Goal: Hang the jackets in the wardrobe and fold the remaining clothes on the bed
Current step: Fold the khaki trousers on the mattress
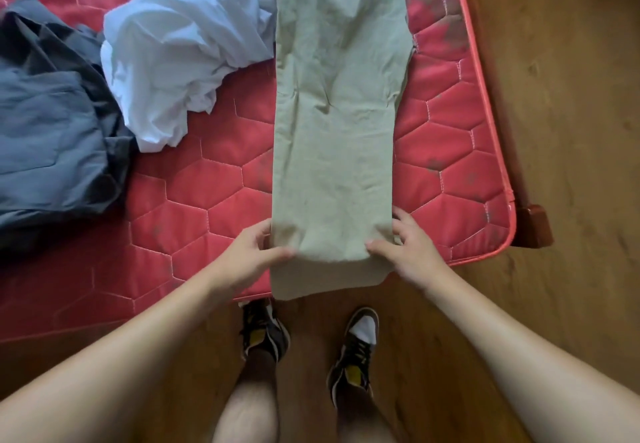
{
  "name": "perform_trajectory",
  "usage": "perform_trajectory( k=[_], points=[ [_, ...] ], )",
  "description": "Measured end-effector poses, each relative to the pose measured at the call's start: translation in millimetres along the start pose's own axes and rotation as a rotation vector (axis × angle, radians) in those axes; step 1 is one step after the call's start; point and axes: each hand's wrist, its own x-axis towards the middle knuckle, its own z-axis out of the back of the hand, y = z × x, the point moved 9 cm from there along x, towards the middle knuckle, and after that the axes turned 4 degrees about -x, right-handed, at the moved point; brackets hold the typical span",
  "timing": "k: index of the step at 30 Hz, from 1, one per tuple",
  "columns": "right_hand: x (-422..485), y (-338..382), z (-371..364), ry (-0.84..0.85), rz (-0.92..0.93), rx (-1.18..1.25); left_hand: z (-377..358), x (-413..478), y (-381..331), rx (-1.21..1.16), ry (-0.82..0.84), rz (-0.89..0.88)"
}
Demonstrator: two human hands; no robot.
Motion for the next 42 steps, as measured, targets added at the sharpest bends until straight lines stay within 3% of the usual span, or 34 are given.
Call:
perform_trajectory(
  k=[3, 6, 9, 12, 15, 19, 23, 25, 29, 33, 35, 39, 42],
  points=[
    [-14.3, 9.3, 0.7, 0.017, 0.012, 0.094, -9.4, -13.0, -7.8, 0.11, 0.027, -0.06],
    [-15.1, 16.3, 14.4, -0.082, 0.045, 0.207, -4.3, -15.9, -26.6, 0.048, -0.03, -0.109],
    [-14.1, 5.7, 12.4, -0.123, -0.07, 0.58, -3.2, -12.0, -40.5, -0.005, -0.049, -0.149],
    [-23.1, -17.8, -13.5, -0.001, -0.238, 0.794, -12.7, -8.4, -25.7, -0.16, 0.052, -0.03],
    [-41.5, -40.1, -26.7, 0.122, -0.333, 0.707, -18.8, -17.3, 9.3, -0.204, 0.115, 0.199],
    [-59.0, -43.1, -31.9, 0.326, -0.334, 0.529, -13.2, -27.6, 21.3, -0.109, 0.096, 0.317],
    [-61.0, -15.0, -18.1, 0.426, -0.267, 0.896, -11.0, -28.5, -6.7, -0.506, 0.249, 0.282],
    [-64.3, -9.4, -21.4, 0.461, -0.238, 0.897, -17.9, -35.7, -8.9, -0.467, 0.362, 0.238],
    [-83.8, -44.1, -57.6, 0.405, -0.392, 0.715, -20.5, -56.1, 55.4, -0.179, 0.264, 0.332],
    [-108.1, -70.9, -80.4, 0.263, -0.548, 1.006, -6.9, -70.7, 84.8, -0.214, 0.133, 0.293],
    [-118.8, -72.0, -88.4, 0.266, -0.518, 1.021, -12.2, -78.4, 88.7, -0.203, 0.134, 0.276],
    [-143.4, -77.7, -93.2, 0.234, -0.465, 0.66, -29.1, -96.8, 107.7, -0.086, 0.138, 0.275],
    [-154.7, -78.5, -88.0, 0.126, -0.489, 0.776, -23.6, -108.1, 107.3, -0.204, 0.038, 0.251]
  ],
)
